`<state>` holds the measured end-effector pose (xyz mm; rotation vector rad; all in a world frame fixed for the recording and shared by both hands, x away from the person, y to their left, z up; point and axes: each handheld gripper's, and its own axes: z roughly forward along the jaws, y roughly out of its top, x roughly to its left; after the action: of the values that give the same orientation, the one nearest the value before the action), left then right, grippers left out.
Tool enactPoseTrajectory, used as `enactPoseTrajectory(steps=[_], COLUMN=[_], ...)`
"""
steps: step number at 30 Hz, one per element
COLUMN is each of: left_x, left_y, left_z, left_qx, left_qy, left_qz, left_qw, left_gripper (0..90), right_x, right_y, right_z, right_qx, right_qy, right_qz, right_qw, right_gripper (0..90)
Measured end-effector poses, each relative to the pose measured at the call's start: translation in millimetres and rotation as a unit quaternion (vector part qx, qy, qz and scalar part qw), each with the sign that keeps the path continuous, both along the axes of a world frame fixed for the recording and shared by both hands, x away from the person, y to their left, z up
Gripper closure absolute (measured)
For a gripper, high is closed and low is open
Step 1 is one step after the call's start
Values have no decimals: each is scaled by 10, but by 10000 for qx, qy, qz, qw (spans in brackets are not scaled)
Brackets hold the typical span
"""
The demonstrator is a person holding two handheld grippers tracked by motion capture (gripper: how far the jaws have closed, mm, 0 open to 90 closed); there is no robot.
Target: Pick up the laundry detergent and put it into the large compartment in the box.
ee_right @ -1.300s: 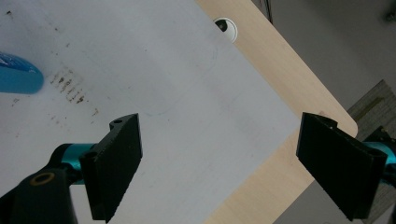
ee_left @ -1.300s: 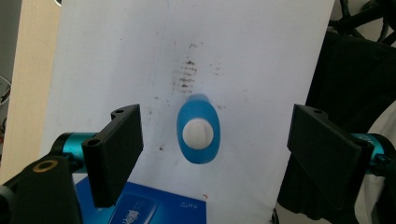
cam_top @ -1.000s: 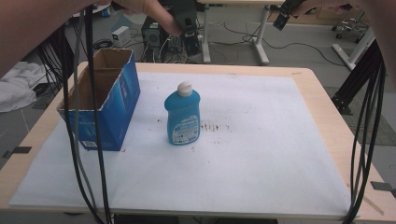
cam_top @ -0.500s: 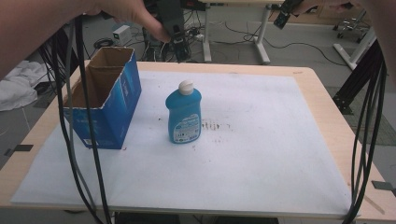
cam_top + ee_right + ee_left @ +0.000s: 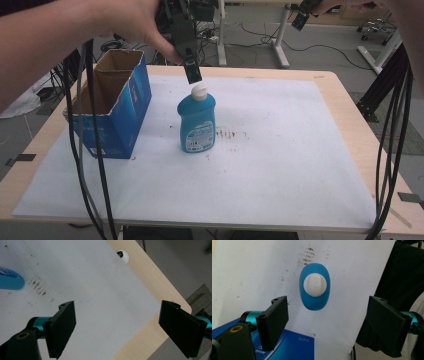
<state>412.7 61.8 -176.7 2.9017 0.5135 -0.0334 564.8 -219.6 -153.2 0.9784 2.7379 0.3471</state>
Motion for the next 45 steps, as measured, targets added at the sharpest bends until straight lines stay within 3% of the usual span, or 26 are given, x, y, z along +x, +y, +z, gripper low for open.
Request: enactPoseTrajectory(steps=[19, 45], left_x=[11, 21], left_y=[-32, -20], left_z=[-336, -555], left_qx=[36, -37], left_qy=[75, 126], left_qz=[64, 194], left_qw=[9999, 9997], left_gripper=[183, 183], right_x=[-18, -22], right_y=[-9, 6], right_z=[11, -8], right_qx=[0, -12], right_qy=[-16, 1], right_qz=[7, 43], right_qw=[10000, 10000], right_gripper=[137, 137])
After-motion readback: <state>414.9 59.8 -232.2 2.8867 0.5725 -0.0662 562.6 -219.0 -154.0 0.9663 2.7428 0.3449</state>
